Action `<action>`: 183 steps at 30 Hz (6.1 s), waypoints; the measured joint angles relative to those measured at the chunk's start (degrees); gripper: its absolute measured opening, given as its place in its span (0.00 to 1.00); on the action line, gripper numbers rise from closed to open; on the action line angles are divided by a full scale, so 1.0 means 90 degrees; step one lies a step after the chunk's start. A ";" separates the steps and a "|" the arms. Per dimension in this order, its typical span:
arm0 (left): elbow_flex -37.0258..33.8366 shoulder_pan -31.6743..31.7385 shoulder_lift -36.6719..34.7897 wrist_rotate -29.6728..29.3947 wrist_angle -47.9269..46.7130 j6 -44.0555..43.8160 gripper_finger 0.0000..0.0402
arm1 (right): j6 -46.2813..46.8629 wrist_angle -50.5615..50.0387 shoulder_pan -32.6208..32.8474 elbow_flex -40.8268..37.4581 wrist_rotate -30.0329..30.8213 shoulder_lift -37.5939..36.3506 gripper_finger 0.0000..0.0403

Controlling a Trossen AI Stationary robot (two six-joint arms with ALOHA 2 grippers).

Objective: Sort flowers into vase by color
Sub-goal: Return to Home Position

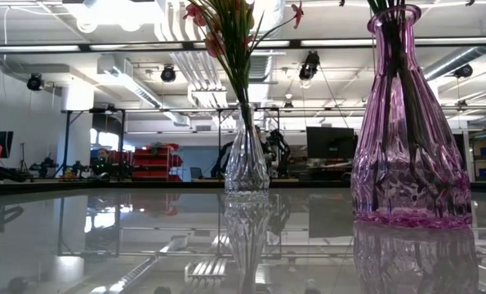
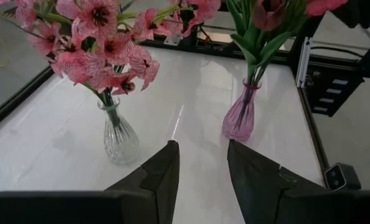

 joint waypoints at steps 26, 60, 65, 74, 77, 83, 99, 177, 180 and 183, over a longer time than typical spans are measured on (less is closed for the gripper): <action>0.0000 -0.0007 0.0002 0.0269 0.0051 -0.0260 0.30 | -0.1897 0.6085 0.0131 -0.3287 -0.0946 -0.2306 0.13; -0.1396 0.0041 -0.0864 0.0690 0.2110 0.0414 0.23 | -0.2282 0.2667 -0.3749 -0.2495 -0.2957 -0.4024 0.02; -0.2307 0.0640 -0.1687 0.1121 0.3311 0.0861 0.21 | -0.2910 0.2673 -0.3770 -0.2501 -0.2980 -0.4468 0.02; -0.3726 0.2128 -0.2930 0.1860 0.4454 0.1013 0.19 | -0.4041 0.1546 -0.3801 -0.2505 -0.2426 -0.5213 0.02; -0.3836 0.2229 -0.3153 0.1728 0.4298 0.1047 0.19 | -0.3231 0.1058 -0.3801 -0.2505 -0.2469 -0.5280 0.02; -0.3973 0.2224 -0.3100 0.1726 0.4143 0.1137 0.19 | -0.3008 0.0560 -0.3801 -0.2589 -0.2471 -0.5283 0.02; -0.5235 0.2227 -0.3503 0.0583 0.5850 0.1896 0.19 | -0.3256 0.3186 -0.3808 -0.5428 -0.3039 -0.6049 0.02; -0.6555 0.3298 -0.6465 0.1756 0.4555 0.1323 0.19 | -0.2462 0.3150 -0.5176 -0.9338 -0.2972 -0.9636 0.02; -0.6550 0.3300 -0.6438 0.1820 0.4819 0.1518 0.19 | -0.2459 0.3148 -0.5176 -0.9338 -0.2972 -0.9636 0.02; -0.6521 0.3304 -0.6516 0.2178 0.4819 0.2031 0.19 | -0.2455 0.3147 -0.5176 -0.9338 -0.2971 -0.9636 0.02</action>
